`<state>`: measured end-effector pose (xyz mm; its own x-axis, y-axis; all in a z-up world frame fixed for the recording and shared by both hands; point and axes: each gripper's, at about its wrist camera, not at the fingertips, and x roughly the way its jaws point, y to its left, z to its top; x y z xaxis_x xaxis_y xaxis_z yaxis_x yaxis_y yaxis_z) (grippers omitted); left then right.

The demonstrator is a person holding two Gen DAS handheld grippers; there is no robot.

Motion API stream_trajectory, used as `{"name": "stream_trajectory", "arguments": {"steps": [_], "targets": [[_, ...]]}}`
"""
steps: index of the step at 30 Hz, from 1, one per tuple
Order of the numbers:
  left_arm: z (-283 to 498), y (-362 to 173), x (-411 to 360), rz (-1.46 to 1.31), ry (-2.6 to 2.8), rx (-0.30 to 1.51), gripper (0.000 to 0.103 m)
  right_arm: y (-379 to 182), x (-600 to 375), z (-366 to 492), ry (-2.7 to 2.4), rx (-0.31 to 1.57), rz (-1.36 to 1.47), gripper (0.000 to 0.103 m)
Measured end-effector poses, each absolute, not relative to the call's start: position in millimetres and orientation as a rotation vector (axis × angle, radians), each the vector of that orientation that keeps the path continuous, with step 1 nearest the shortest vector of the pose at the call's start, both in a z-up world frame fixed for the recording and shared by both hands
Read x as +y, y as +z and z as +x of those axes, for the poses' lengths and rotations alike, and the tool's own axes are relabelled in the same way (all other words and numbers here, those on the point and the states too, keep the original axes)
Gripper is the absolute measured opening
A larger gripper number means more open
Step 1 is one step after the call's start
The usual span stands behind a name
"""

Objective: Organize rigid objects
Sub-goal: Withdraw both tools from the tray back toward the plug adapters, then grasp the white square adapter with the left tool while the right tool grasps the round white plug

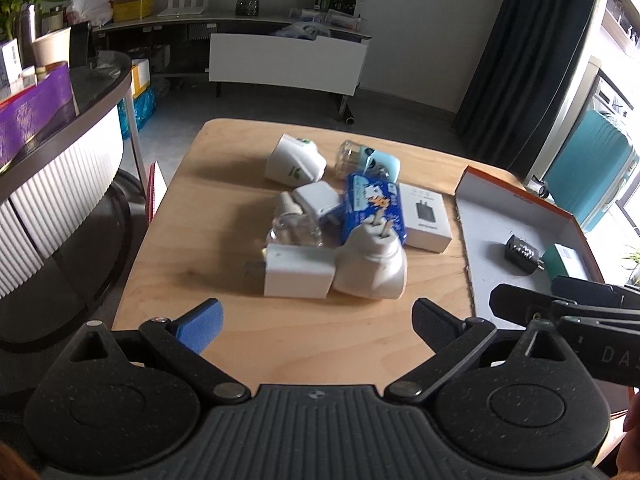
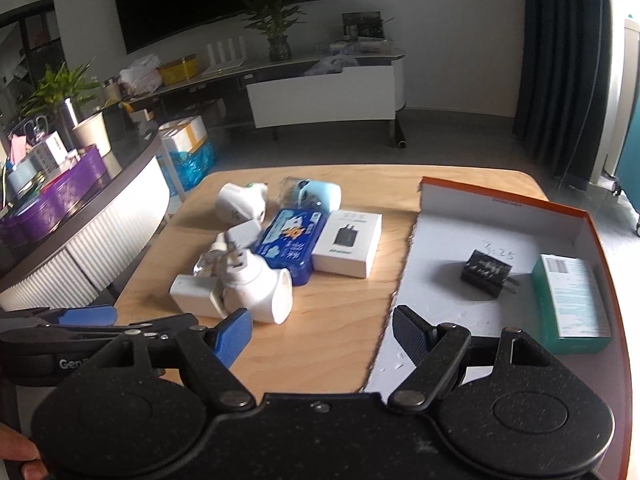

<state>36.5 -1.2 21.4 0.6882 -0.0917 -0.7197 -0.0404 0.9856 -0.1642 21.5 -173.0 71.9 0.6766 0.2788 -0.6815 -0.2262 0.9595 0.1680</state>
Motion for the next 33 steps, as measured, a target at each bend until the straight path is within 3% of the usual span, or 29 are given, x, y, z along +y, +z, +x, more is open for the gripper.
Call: {"name": "stream_trajectory", "arguments": {"steps": [28, 31, 33], "targets": [[87, -35, 13, -0.115, 0.099, 0.731, 0.101, 50, -168, 32, 0.284, 0.824, 0.073, 0.091], [86, -34, 12, -0.108, 0.06, 0.698, 0.087, 45, -164, 33, 0.287, 0.837, 0.062, 0.091], [84, -35, 10, -0.079, 0.034, 0.681, 0.068, 43, -160, 34, 0.288, 0.842, 0.057, 0.091]]}}
